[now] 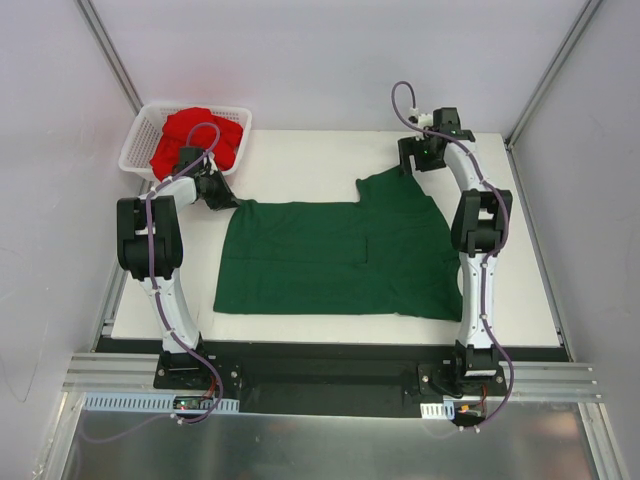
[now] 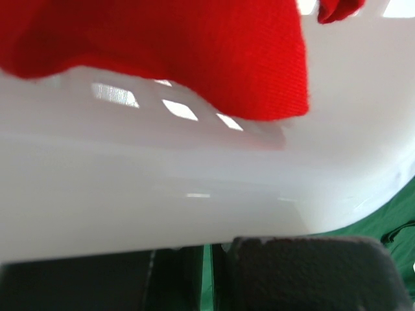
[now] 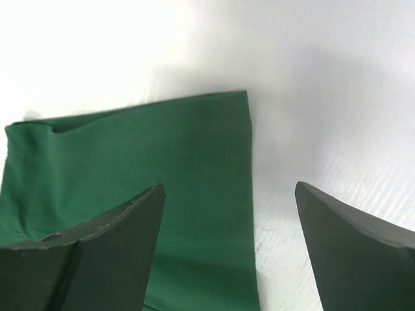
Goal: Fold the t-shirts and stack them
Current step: Grap the side of the flattened tshirt furthest away from the robot with both arms
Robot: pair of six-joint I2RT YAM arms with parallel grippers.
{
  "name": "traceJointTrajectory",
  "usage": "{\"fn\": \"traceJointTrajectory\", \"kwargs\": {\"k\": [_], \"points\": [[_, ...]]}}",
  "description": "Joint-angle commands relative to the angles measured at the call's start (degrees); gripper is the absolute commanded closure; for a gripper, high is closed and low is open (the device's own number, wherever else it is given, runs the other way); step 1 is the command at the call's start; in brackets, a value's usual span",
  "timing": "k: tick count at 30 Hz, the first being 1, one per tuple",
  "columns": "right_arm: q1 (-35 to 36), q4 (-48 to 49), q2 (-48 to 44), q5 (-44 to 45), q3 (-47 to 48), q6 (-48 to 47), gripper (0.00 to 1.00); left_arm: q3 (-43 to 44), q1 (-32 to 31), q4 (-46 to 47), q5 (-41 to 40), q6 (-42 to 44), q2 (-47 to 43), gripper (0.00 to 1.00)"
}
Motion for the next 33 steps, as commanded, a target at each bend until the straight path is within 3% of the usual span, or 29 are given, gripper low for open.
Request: {"fn": "traceJointTrajectory", "kwargs": {"k": [1, 33], "points": [[0.7, 3.0, -1.0, 1.6, 3.5, 1.2, 0.14, 2.1, -0.1, 2.5, -0.5, -0.4, 1.8, 0.99], [4.7, 2.5, 3.0, 13.3, 6.4, -4.5, 0.12, 1.7, 0.0, 3.1, -0.7, -0.6, 1.6, 0.99]]}}
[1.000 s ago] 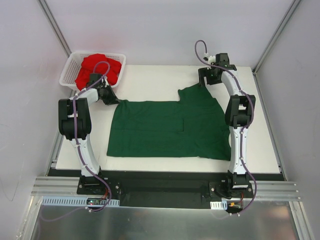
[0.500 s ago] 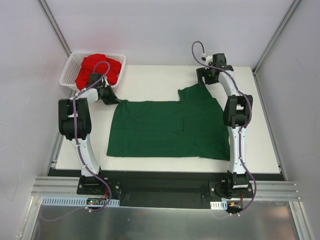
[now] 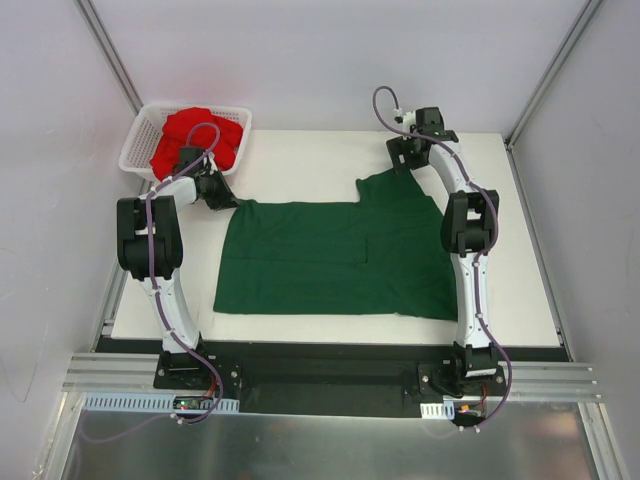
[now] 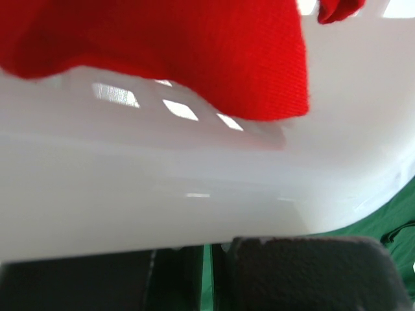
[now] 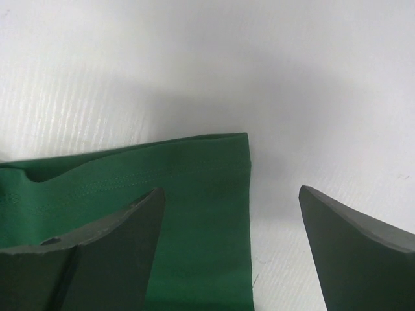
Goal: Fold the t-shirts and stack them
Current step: Grap the side of the flattened tshirt furthest away from the robot with both arms
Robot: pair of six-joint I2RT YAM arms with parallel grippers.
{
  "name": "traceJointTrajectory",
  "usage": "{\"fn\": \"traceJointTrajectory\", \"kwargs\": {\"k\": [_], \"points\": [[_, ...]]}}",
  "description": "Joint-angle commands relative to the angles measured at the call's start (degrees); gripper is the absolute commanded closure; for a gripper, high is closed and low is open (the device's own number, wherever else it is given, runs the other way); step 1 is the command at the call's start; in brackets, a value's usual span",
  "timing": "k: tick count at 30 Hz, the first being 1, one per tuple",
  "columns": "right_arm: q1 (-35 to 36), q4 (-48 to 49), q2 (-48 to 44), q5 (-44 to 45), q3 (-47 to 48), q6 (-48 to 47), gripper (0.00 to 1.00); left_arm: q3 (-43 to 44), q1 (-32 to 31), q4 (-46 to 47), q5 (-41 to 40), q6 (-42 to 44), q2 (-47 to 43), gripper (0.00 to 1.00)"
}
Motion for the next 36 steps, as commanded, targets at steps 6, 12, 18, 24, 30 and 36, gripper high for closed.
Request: {"fn": "traceJointTrajectory", "kwargs": {"k": [6, 12, 18, 24, 30, 36], "points": [[1.1, -0.8, 0.9, 3.9, 3.6, -3.5, 0.13, 1.6, 0.0, 3.2, -0.6, -0.6, 1.6, 0.99], [1.8, -1.4, 1.6, 7.3, 4.0, -5.7, 0.21, 1.6, 0.0, 3.2, -0.7, -0.6, 1.6, 0.99], [2.5, -1.7, 1.9, 8.9, 3.8, -7.4, 0.25, 1.6, 0.0, 3.3, -0.6, -0.7, 1.6, 0.99], [3.0, -2.2, 1.9, 10.4, 2.9, -8.8, 0.26, 1.6, 0.0, 3.4, -0.6, -0.6, 1.6, 0.99], [3.3, -2.7, 0.2, 10.9, -0.9, -9.7, 0.26, 1.6, 0.0, 3.5, -0.6, -0.6, 1.6, 0.99], [3.3, -4.7, -1.8, 8.8, -4.5, -8.8, 0.27, 1.7, 0.1, 3.4, -0.3, -0.6, 1.6, 0.99]]}}
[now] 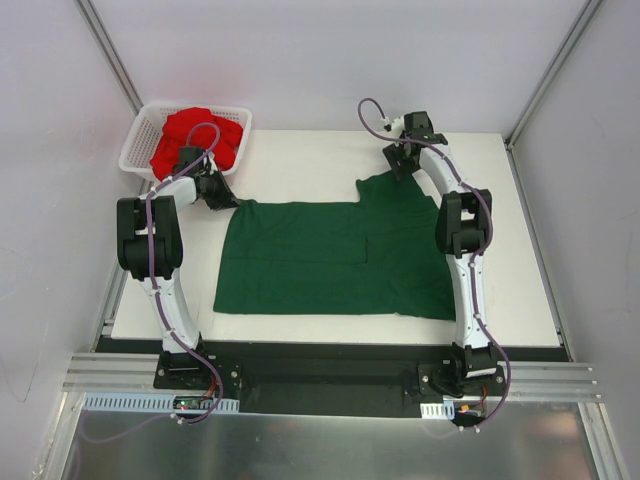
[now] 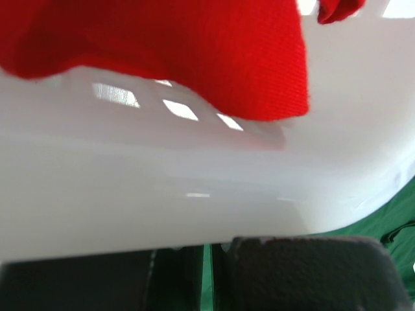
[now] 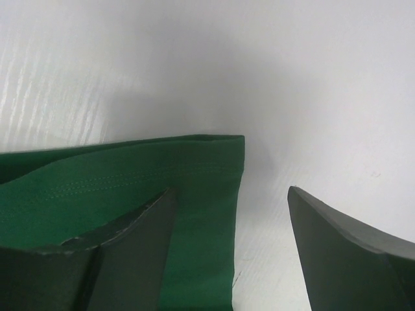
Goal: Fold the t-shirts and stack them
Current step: Grap the side of the flattened tshirt furthest away from the robot with both arms, then fold the other side of the tshirt into a rectangle
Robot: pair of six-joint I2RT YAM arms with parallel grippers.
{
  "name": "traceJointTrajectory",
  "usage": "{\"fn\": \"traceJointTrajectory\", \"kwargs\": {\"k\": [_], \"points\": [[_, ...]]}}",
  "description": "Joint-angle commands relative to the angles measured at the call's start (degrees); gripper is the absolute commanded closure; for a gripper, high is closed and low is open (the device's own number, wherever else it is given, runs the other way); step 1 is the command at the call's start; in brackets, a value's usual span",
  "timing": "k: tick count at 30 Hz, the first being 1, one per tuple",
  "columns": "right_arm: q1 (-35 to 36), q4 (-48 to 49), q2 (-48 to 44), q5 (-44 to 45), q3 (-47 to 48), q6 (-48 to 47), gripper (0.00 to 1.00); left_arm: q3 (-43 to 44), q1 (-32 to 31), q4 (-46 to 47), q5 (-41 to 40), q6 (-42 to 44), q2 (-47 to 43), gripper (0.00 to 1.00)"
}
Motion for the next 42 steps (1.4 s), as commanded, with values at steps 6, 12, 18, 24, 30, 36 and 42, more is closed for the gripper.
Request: {"fn": "traceJointTrajectory", "kwargs": {"k": [6, 12, 18, 24, 30, 36, 42], "points": [[0.4, -9.0, -4.4, -4.2, -5.8, 0.8, 0.29, 1.5, 0.2, 3.4, -0.2, -0.6, 1.6, 0.99], [0.3, -11.0, -6.7, -7.2, -7.8, 1.4, 0.31, 1.5, 0.2, 3.4, -0.1, -0.6, 1.6, 0.99], [0.0, -12.3, -7.4, -10.0, -7.9, 2.7, 0.36, 1.3, 0.3, 3.3, 0.0, -0.6, 1.5, 0.99], [-0.4, -12.8, -7.3, -13.4, -7.7, 3.7, 0.41, 1.0, 0.4, 3.4, 0.1, -0.6, 1.4, 0.99], [-1.1, -13.0, -7.5, -17.2, -7.7, 4.6, 0.43, 0.9, 0.6, 3.6, 0.4, -0.7, 1.4, 0.99], [-1.9, -13.1, -7.4, -20.3, -7.8, 5.3, 0.48, 0.8, 0.6, 3.8, 0.3, -0.7, 1.3, 0.99], [-2.0, -14.1, -7.0, -20.3, -7.4, 5.1, 0.61, 0.9, 0.6, 3.8, 0.4, -0.8, 1.4, 0.99]]}}
